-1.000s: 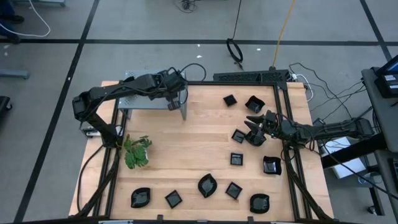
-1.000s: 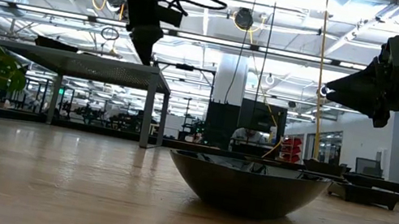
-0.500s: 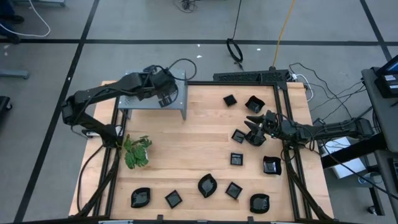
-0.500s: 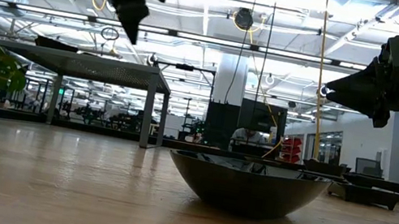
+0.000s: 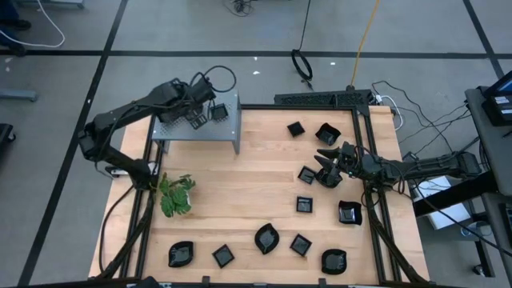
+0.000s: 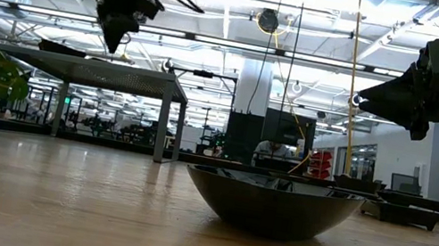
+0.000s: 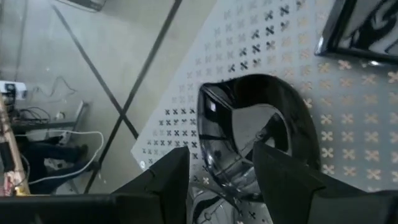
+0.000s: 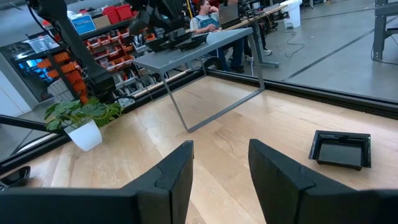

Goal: Pick & Place Mini shaped plates
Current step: Adjust the leaf shaped plate on the shelf, then stack the square plate on top of the square plate on the shelf

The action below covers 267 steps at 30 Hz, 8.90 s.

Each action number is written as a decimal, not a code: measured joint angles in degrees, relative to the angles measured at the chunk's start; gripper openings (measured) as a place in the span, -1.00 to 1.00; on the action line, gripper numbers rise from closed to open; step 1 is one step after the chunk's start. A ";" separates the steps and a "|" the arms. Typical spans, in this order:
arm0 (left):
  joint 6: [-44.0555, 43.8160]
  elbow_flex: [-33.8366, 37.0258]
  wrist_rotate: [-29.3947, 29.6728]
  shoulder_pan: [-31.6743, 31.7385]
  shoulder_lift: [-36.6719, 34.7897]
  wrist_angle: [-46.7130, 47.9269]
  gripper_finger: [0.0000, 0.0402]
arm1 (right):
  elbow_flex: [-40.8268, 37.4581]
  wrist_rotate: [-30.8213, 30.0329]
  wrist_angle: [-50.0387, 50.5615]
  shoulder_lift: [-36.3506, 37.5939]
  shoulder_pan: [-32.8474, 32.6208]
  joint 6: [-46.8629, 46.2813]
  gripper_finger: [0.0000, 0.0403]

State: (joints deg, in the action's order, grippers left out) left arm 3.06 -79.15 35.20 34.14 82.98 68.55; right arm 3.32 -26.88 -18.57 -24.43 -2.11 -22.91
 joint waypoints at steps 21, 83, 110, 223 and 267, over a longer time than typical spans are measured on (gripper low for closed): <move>5.72 0.02 -11.33 2.46 5.18 1.59 -0.09 | 0.01 -0.01 0.00 -0.02 0.00 0.01 -0.30; -61.72 -0.02 -31.31 -66.16 17.55 -26.44 -0.09 | 0.00 -0.01 0.00 0.00 0.01 0.01 -0.30; -81.17 0.02 -41.70 -71.40 30.07 -36.77 -0.10 | -0.01 -0.01 0.00 0.00 0.00 -0.01 -0.30; -6.43 8.20 8.23 -32.36 -5.03 -28.35 -0.95 | 0.01 -0.01 0.02 0.00 0.00 -0.01 -0.30; 8.63 8.22 -0.62 -13.19 2.55 -22.20 -0.91 | 0.00 -0.01 0.00 -0.02 0.01 0.01 -0.30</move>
State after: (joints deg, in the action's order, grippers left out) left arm 11.69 -70.94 34.58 20.95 85.54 46.35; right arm 3.33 -26.89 -18.57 -24.44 -2.10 -22.90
